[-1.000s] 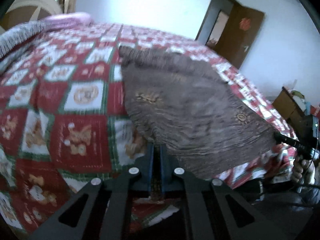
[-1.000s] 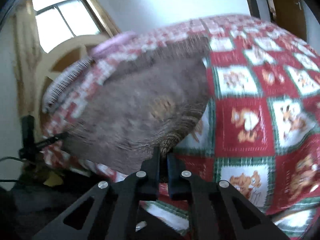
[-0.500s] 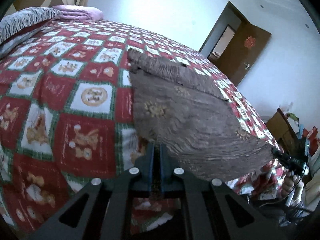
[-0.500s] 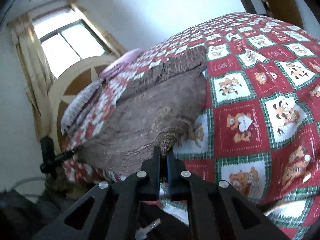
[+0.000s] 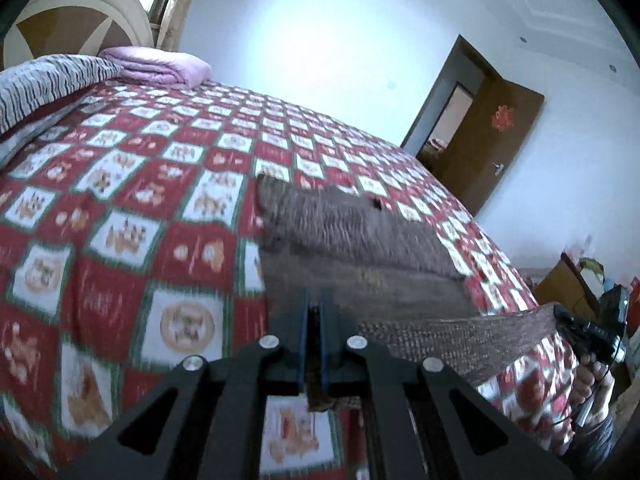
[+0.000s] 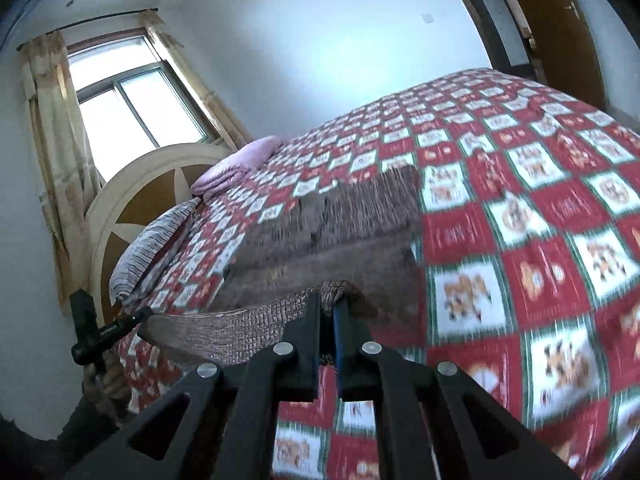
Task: Fold small clothes
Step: 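Lift the hem with both tools and fold it up toward the collar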
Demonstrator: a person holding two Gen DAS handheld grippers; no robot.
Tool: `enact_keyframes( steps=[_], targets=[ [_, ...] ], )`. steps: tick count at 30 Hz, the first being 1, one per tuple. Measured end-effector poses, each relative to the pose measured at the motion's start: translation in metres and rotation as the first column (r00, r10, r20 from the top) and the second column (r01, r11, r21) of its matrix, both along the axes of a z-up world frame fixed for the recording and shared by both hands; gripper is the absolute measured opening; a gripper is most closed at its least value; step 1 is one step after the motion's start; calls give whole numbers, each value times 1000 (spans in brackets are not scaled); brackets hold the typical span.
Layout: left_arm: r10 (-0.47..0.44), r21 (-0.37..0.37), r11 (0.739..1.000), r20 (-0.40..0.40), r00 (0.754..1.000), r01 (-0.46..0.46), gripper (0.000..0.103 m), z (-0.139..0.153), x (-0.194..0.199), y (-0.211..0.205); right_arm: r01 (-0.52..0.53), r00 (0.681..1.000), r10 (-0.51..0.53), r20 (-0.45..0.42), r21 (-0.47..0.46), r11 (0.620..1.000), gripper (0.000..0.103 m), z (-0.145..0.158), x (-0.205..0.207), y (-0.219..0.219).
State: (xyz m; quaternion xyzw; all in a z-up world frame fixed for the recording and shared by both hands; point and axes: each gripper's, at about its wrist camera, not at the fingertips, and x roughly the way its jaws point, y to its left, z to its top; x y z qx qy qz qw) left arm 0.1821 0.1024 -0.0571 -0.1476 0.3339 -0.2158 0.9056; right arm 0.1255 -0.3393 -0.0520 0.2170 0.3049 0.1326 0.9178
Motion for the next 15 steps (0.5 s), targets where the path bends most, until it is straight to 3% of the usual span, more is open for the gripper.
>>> enact_keyframes(
  steps=[8, 13, 15],
  targets=[
    [31, -2, 1000, 47, 998, -31, 0, 28, 58, -7, 18, 1000, -17, 17, -15, 1000, 5, 19, 62, -4],
    [-49, 50, 997, -83, 995, 54, 0, -6, 61, -23, 22, 1000, -22, -9, -5, 1000, 5, 9, 87, -9],
    [-86, 70, 993, -161, 983, 99, 6, -27, 48, -30, 13, 1000, -13, -16, -6, 1000, 5, 2, 84, -9]
  ],
)
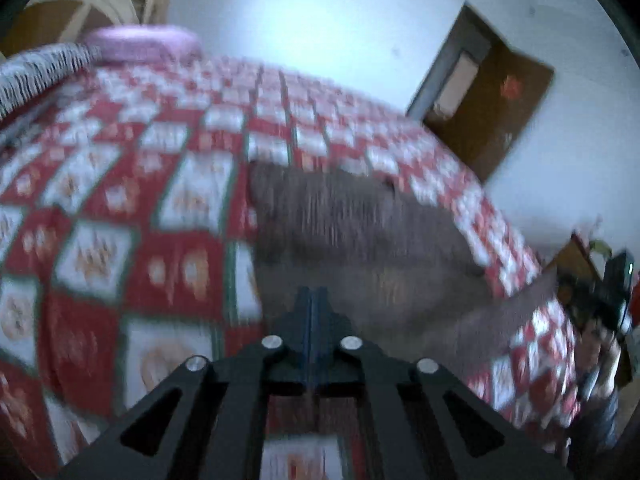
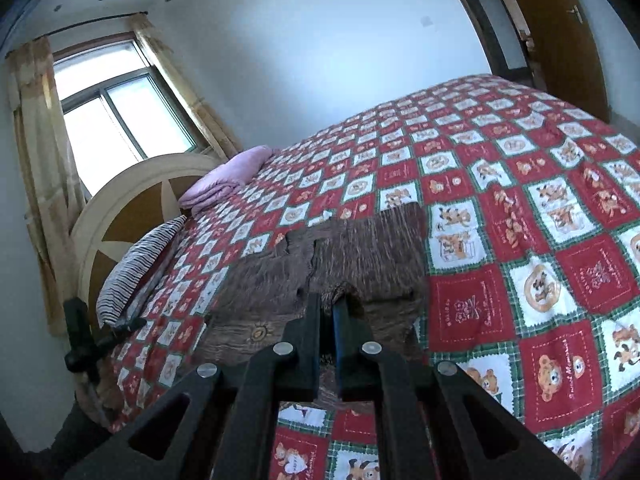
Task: Fold small clothes
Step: 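Lift the hem with both tools and fold it up toward the collar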
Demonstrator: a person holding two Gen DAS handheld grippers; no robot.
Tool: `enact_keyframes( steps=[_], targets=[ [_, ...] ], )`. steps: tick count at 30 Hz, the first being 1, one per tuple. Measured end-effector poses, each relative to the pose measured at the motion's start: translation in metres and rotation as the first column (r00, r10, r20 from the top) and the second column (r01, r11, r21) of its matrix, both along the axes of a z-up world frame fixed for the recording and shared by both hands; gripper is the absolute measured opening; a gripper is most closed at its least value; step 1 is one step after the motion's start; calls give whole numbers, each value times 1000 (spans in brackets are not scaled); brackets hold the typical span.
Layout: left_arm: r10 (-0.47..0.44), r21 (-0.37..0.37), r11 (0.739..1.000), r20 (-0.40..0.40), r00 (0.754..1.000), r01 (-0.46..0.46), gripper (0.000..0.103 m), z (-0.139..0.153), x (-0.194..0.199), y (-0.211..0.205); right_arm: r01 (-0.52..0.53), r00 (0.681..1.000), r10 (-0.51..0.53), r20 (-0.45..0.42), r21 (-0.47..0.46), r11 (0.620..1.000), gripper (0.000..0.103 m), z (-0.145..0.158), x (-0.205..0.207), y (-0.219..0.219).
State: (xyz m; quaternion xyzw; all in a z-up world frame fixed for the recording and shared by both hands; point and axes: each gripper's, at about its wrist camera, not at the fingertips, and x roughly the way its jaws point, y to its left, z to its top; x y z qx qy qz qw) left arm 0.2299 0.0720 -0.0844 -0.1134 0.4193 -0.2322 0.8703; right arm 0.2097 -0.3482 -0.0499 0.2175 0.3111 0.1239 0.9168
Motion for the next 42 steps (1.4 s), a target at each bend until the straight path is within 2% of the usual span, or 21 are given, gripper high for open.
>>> enact_keyframes(
  steps=[3, 5, 10, 12, 13, 14, 16, 17, 21, 23, 25, 27, 28, 29, 30, 34, 38, 42],
  targets=[
    [-48, -2, 999, -143, 989, 49, 17, -32, -20, -7, -10, 1000, 10, -20, -5, 1000, 5, -12, -5, -1],
    [-52, 2, 999, -170, 984, 53, 18, -40, -28, -11, -19, 999, 18, -37, 0, 1000, 5, -19, -7, -1],
    [-23, 34, 999, -174, 984, 29, 18, -45, -29, -21, -27, 999, 27, -34, 13, 1000, 5, -23, -11, 1],
    [-10, 53, 998, -167, 986, 19, 28, -44, -29, -25, -35, 999, 35, -23, 20, 999, 5, -21, -14, 3],
    [-8, 55, 998, -162, 987, 17, 37, -44, -29, -26, -37, 999, 38, -19, 22, 999, 5, -19, -15, 4],
    [-1, 65, 998, -154, 988, 12, 54, -42, -29, -26, -40, 999, 40, -14, 25, 999, 5, -18, -17, 5],
    [24, 86, 996, -139, 990, -12, 77, -42, -31, -25, -41, 999, 42, -13, 31, 999, 5, -18, -18, 5],
    [32, 78, 997, -117, 993, -23, 78, -40, -32, -23, -41, 999, 42, -14, 33, 999, 5, -18, -19, 4],
    [31, 80, 996, -70, 997, -25, 75, -35, -33, -25, -40, 999, 41, -22, 41, 998, 5, -23, -21, 3],
    [18, 67, 998, -65, 998, -13, 66, -34, -33, -28, -39, 999, 40, -27, 42, 998, 5, -25, -20, 3],
    [1, 72, 997, -65, 998, 3, 63, -35, -33, -34, -41, 999, 42, -31, 48, 998, 5, -27, -20, 3],
    [-11, 87, 996, -68, 998, 17, 54, -39, -33, -41, -41, 999, 43, -32, 47, 998, 5, -28, -21, 3],
    [-18, 98, 995, -73, 997, 25, 42, -41, -33, -44, -41, 999, 42, -33, 48, 998, 5, -29, -21, 3],
    [-26, 111, 993, -78, 997, 35, 15, -44, -34, -49, -40, 999, 42, -34, 49, 998, 5, -29, -22, 3],
    [-29, 125, 991, -82, 996, 39, 7, -46, -35, -51, -39, 999, 41, -36, 49, 998, 5, -30, -22, 3],
    [-13, 129, 992, -19, 1000, 15, 7, -37, -46, -48, -35, 999, 37, -40, 52, 998, 5, -32, -25, 2],
    [29, -13, 1000, 21, 999, -28, 7, -13, -46, -24, -32, 999, 33, -23, 55, 998, 5, -28, -27, 1],
    [67, -82, 995, 56, 996, -62, 7, 12, -31, -8, -23, 1000, 22, 8, 44, 999, 5, -15, -22, -1]
  ],
)
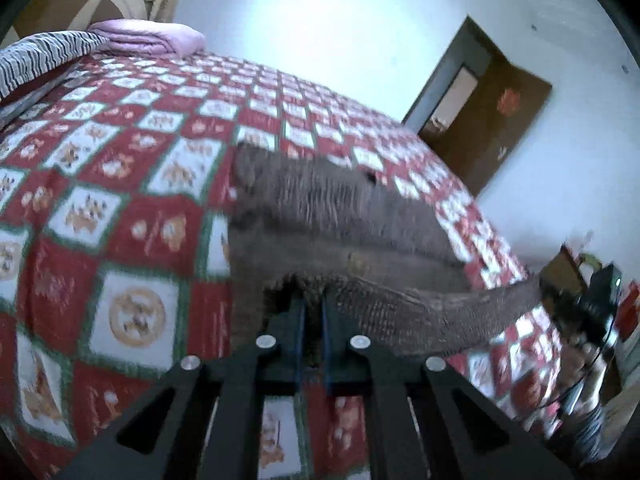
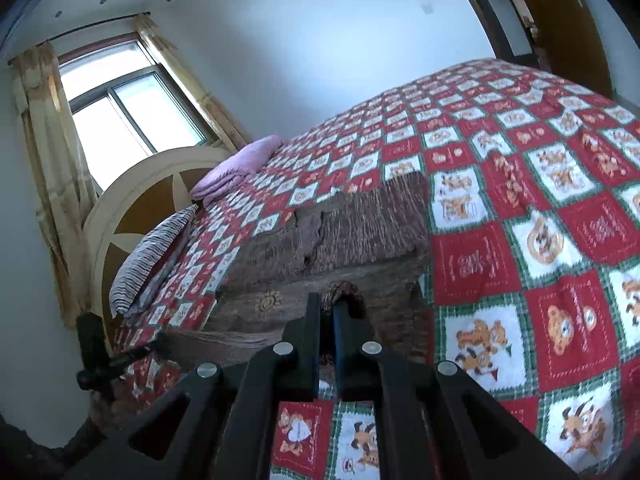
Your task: Fold small clothes
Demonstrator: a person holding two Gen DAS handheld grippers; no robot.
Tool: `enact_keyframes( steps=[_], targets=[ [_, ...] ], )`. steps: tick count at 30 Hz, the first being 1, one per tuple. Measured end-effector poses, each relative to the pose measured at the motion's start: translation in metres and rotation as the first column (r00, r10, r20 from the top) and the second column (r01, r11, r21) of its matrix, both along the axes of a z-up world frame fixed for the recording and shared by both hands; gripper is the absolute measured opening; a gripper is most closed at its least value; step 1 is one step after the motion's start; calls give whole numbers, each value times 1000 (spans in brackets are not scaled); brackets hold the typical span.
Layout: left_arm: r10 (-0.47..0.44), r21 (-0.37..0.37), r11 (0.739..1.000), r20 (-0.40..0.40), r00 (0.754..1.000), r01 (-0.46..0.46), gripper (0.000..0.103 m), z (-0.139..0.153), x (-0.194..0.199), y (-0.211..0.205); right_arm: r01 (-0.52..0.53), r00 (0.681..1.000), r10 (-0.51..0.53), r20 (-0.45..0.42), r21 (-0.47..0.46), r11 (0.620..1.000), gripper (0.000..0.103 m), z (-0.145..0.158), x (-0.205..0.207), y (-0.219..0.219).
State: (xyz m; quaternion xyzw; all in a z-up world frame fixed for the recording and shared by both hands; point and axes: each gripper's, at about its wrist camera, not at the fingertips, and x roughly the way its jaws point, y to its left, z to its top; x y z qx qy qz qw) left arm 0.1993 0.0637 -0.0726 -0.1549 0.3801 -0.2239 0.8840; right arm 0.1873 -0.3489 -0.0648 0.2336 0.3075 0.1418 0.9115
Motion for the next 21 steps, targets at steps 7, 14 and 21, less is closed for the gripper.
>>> enact_keyframes(
  steps=[7, 14, 21],
  targets=[
    [58, -49, 997, 54, 997, -55, 7, 34, 54, 5, 2, 999, 0, 49, -30, 1000, 5, 35, 41, 4],
    [93, -11, 996, 114, 989, -92, 7, 60, 115, -12, 6, 999, -3, 53, -62, 998, 5, 50, 95, 6],
    [115, 114, 986, 74, 991, -123, 7, 23, 186, -41, 37, 999, -39, -22, -78, 996, 5, 21, 176, -8]
  ],
)
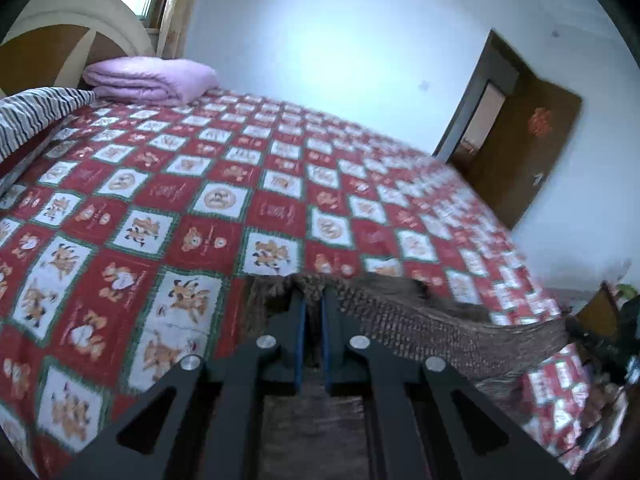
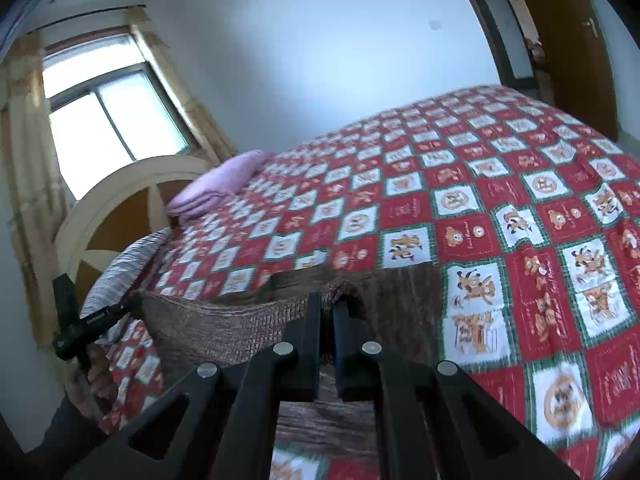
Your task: Fold small clothes
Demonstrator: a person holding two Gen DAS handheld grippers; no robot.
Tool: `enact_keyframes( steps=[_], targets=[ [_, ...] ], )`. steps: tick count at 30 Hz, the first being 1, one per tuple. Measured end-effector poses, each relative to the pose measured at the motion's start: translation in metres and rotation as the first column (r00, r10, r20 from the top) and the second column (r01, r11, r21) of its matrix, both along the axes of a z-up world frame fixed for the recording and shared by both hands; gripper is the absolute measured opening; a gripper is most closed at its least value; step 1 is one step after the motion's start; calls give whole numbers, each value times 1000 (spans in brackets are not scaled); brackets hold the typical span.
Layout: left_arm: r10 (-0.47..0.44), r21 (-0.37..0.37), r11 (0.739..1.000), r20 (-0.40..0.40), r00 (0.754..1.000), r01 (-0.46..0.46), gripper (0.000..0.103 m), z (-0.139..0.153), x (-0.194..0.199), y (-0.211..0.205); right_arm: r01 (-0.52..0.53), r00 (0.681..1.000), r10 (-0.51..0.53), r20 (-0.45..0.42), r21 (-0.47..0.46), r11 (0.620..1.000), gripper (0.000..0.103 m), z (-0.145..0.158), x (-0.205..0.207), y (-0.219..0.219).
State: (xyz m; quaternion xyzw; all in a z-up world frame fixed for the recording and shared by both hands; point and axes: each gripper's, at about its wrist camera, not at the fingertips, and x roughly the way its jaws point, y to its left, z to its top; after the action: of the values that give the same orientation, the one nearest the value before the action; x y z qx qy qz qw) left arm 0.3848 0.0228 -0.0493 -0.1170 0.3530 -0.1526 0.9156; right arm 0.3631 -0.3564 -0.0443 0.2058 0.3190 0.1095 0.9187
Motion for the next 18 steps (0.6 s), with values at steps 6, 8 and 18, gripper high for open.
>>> enact_keyframes(
  steps=[6, 8, 18],
  targets=[
    [85, 121, 990, -155, 984, -67, 11, -69, 38, -10, -1, 982, -20, -190, -112, 994, 8, -69, 70, 4],
    [87, 128, 990, -202, 976, -62, 16, -80, 30, -5, 22, 972, -67, -227, -196, 980, 37, -84, 76, 7],
    [2, 607, 794, 18, 1000, -13, 75, -87, 3, -57, -127, 973, -13, -233, -578, 806, 70, -109, 69, 62]
  ],
)
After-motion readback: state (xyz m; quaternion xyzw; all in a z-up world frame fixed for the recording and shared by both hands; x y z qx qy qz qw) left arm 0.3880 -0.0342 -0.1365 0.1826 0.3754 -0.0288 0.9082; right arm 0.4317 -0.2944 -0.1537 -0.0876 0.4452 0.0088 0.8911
